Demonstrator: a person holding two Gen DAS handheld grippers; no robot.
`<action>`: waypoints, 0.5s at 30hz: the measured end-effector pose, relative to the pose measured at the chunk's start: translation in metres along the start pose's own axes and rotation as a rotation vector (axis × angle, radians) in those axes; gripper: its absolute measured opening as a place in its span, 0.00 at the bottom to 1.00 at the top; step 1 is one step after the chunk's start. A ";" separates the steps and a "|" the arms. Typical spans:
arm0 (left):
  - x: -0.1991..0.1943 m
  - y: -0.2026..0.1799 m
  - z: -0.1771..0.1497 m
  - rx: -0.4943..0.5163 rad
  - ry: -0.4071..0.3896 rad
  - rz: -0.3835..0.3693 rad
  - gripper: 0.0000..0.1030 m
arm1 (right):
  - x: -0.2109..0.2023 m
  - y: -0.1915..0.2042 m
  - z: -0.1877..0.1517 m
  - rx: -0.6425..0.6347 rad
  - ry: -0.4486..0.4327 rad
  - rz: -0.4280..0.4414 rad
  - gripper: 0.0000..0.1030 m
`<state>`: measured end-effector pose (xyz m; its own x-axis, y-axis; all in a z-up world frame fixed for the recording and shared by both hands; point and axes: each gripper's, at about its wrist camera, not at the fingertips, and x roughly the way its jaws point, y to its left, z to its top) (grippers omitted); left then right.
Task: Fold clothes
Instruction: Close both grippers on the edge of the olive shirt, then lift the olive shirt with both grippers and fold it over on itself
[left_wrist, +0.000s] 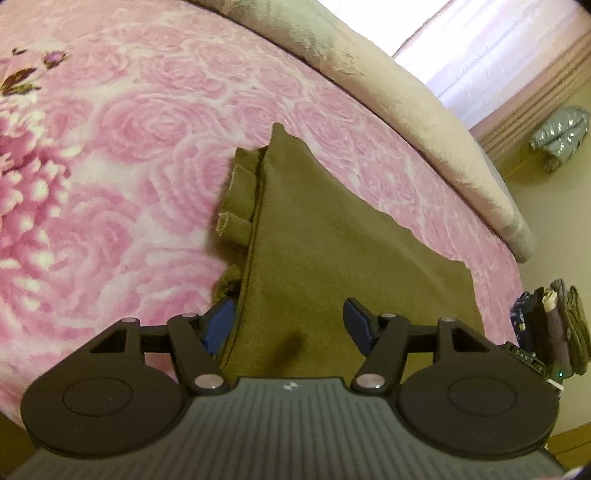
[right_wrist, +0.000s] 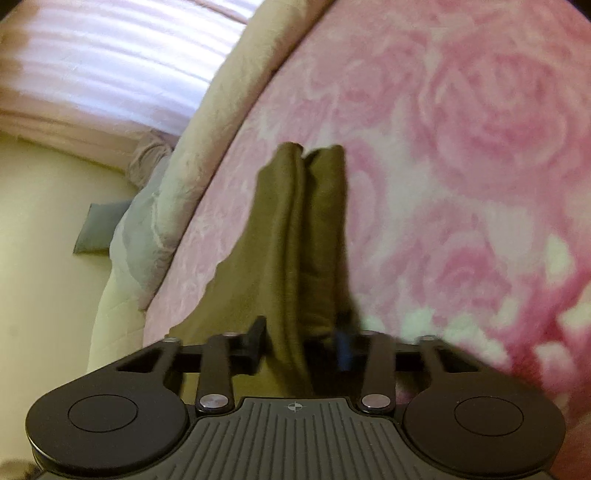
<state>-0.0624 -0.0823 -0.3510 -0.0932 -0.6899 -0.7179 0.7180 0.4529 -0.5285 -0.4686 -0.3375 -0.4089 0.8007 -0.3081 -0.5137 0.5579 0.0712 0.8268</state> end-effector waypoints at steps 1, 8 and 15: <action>0.000 0.002 0.000 -0.004 0.001 -0.002 0.59 | 0.001 0.000 0.001 0.012 0.002 -0.006 0.28; -0.003 0.020 0.001 -0.030 -0.008 -0.022 0.59 | 0.014 0.094 -0.014 -0.327 -0.025 -0.384 0.21; -0.012 0.046 0.006 -0.080 -0.029 -0.021 0.59 | 0.082 0.230 -0.151 -1.203 -0.104 -0.651 0.21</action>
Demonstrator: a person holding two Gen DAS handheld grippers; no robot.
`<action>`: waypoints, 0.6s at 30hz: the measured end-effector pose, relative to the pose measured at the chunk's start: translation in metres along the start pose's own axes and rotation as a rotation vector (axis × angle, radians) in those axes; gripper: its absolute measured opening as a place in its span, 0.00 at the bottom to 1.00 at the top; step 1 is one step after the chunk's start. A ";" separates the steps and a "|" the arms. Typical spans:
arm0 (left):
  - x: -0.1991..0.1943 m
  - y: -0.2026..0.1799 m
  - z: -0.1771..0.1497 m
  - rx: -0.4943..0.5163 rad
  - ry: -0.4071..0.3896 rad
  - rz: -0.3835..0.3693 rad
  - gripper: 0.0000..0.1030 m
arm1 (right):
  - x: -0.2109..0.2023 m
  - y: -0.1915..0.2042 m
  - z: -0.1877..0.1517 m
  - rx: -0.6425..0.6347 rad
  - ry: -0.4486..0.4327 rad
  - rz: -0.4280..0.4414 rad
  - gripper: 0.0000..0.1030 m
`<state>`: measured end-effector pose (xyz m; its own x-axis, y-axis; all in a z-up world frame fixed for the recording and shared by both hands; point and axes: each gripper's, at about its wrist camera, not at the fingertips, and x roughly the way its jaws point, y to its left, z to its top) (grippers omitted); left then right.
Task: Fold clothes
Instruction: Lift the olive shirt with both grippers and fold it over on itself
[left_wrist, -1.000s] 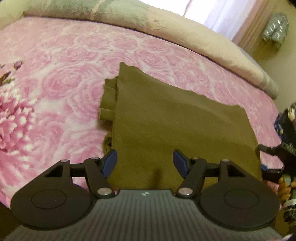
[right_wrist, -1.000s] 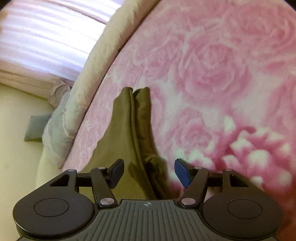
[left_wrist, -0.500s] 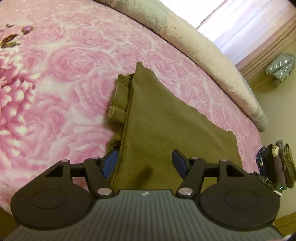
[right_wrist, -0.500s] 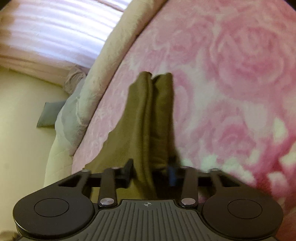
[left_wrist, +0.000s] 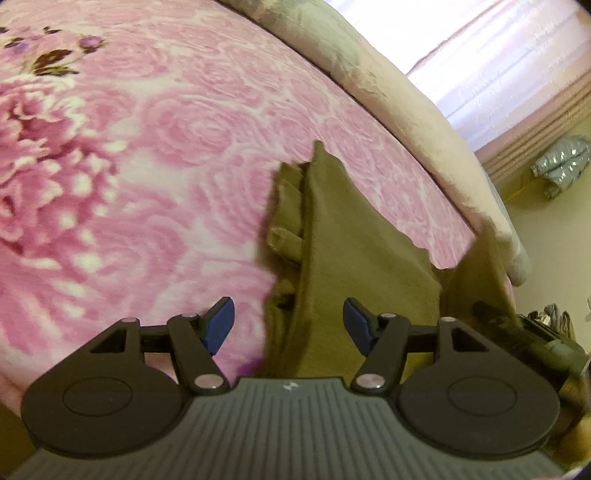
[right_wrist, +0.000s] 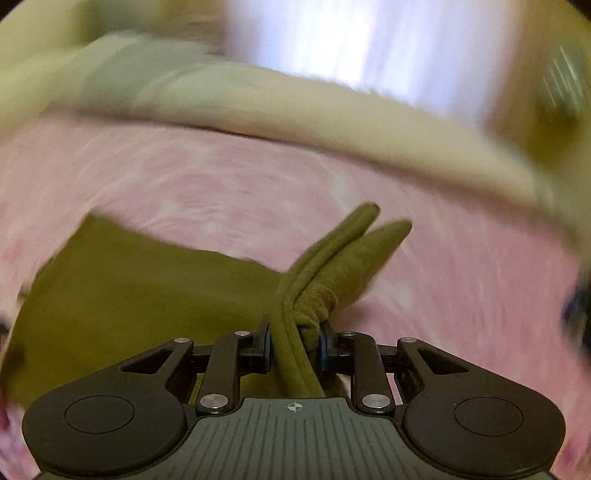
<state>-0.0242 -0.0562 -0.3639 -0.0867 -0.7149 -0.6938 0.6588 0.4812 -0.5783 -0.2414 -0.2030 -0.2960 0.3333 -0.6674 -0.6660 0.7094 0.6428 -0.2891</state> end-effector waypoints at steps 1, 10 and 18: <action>-0.001 0.004 0.001 -0.009 -0.001 0.003 0.59 | -0.001 0.024 -0.001 -0.069 -0.014 0.000 0.22; -0.011 0.012 0.000 -0.041 0.002 -0.025 0.58 | 0.012 0.081 -0.034 -0.151 -0.007 0.147 0.68; 0.030 -0.038 0.009 -0.030 0.096 -0.244 0.58 | -0.033 -0.027 -0.028 0.298 -0.042 0.318 0.70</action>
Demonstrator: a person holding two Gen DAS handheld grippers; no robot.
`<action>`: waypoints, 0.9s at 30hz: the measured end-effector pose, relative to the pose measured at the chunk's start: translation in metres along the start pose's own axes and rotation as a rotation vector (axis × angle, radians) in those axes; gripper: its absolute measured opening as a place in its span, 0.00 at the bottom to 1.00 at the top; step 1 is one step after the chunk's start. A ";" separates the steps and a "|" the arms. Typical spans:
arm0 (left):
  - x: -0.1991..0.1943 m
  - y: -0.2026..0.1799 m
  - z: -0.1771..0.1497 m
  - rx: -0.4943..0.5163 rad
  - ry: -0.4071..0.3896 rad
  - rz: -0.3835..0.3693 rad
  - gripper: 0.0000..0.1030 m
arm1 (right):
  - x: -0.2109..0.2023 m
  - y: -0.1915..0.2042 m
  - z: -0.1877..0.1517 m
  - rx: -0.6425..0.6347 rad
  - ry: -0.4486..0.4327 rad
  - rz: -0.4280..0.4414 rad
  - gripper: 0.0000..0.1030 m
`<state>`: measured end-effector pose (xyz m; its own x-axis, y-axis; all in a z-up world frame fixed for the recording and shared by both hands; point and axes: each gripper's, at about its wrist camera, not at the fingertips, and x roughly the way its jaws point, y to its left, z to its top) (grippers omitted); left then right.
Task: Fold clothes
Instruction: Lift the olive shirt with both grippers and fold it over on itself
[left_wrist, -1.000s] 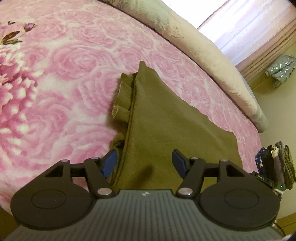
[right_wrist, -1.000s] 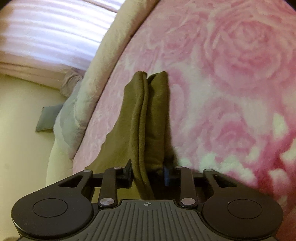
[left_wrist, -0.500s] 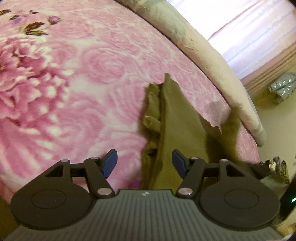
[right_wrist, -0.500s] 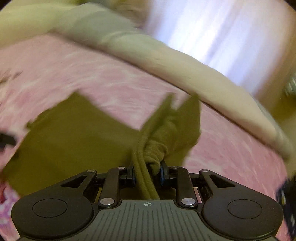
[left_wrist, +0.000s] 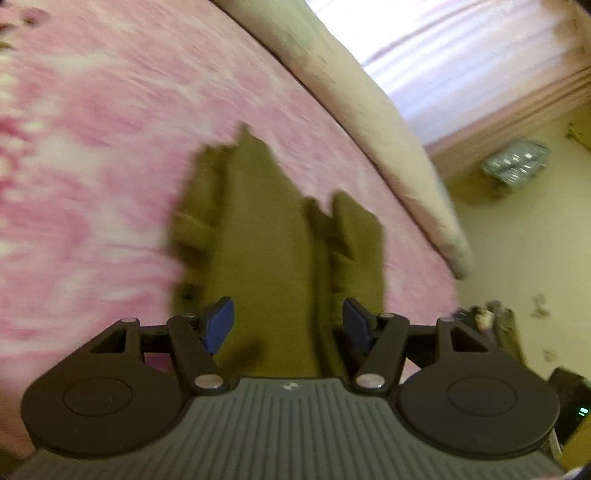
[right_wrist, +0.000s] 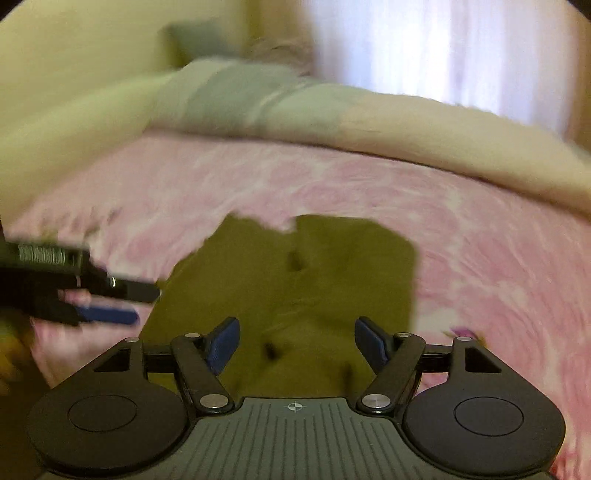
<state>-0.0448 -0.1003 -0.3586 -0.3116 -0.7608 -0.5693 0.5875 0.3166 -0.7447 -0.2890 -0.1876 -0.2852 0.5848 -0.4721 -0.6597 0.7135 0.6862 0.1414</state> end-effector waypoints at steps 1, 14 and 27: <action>0.012 -0.003 0.002 -0.010 0.022 -0.027 0.58 | -0.001 -0.017 0.001 0.083 0.002 -0.019 0.69; 0.101 -0.006 0.030 -0.068 0.168 -0.123 0.59 | 0.057 -0.159 -0.044 1.011 0.124 0.194 0.47; 0.098 -0.025 0.033 0.064 0.167 -0.165 0.17 | 0.076 -0.160 -0.042 1.012 0.131 0.259 0.42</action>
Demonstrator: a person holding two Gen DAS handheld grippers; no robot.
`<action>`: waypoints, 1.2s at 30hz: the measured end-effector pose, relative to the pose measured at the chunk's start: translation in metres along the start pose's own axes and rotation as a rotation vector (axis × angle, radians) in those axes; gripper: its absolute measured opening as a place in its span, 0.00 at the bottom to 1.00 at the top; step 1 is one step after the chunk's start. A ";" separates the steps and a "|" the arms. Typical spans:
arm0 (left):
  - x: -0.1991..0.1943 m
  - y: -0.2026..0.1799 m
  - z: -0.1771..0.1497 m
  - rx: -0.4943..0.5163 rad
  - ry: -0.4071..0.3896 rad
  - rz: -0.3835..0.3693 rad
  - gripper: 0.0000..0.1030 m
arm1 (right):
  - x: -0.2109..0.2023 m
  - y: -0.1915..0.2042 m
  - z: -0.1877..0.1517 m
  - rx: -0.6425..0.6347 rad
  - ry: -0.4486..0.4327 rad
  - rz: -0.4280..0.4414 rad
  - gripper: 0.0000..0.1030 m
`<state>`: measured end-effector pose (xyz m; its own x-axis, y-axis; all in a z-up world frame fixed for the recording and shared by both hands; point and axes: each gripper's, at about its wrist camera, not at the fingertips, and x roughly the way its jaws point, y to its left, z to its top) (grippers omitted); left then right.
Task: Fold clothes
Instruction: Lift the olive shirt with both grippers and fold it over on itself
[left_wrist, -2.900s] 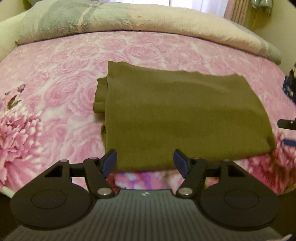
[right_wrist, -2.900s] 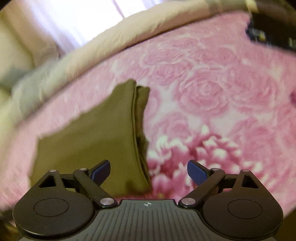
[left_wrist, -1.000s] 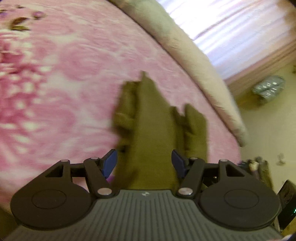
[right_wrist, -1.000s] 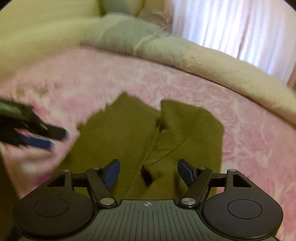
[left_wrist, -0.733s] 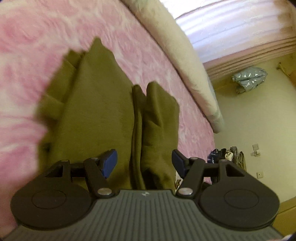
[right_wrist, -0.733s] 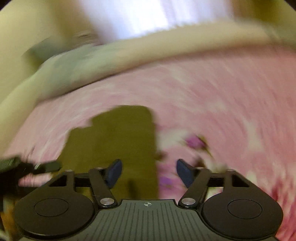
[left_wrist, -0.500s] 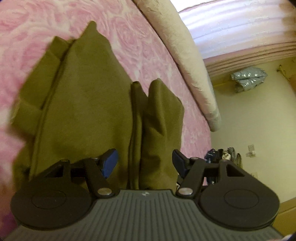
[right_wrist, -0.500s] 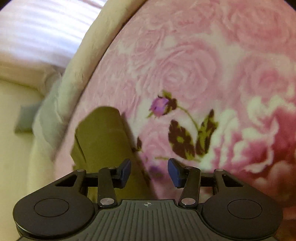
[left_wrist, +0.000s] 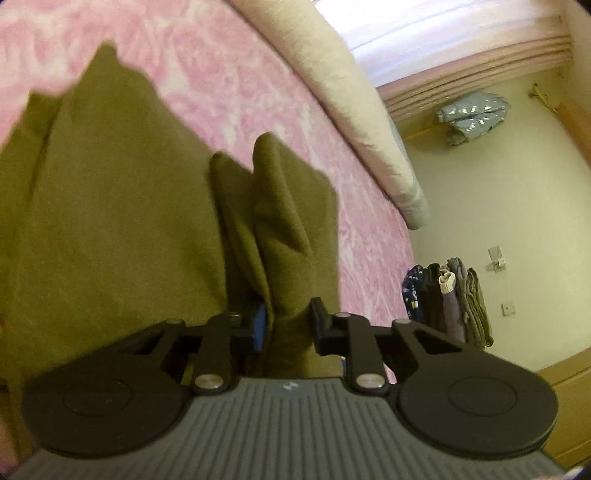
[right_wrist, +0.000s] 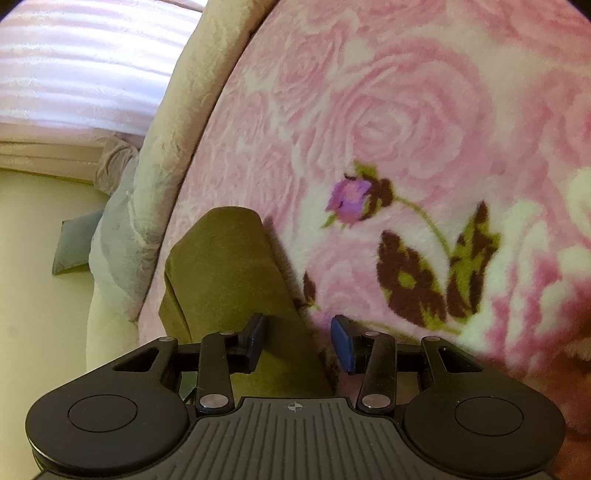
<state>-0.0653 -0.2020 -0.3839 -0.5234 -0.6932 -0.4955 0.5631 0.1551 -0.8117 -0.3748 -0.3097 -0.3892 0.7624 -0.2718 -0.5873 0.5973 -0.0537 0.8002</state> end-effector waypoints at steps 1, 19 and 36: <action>-0.007 -0.004 0.003 0.019 -0.019 -0.005 0.17 | 0.000 0.005 -0.003 -0.012 0.009 0.007 0.40; -0.107 0.056 0.007 -0.017 -0.215 0.125 0.17 | 0.058 0.094 -0.066 -0.416 0.095 0.015 0.40; -0.126 0.052 -0.025 -0.062 -0.316 0.153 0.25 | 0.044 0.095 -0.083 -0.593 0.060 0.058 0.40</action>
<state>0.0139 -0.0884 -0.3712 -0.2070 -0.8407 -0.5004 0.5748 0.3094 -0.7575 -0.2635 -0.2470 -0.3487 0.8005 -0.2024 -0.5641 0.5780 0.5097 0.6373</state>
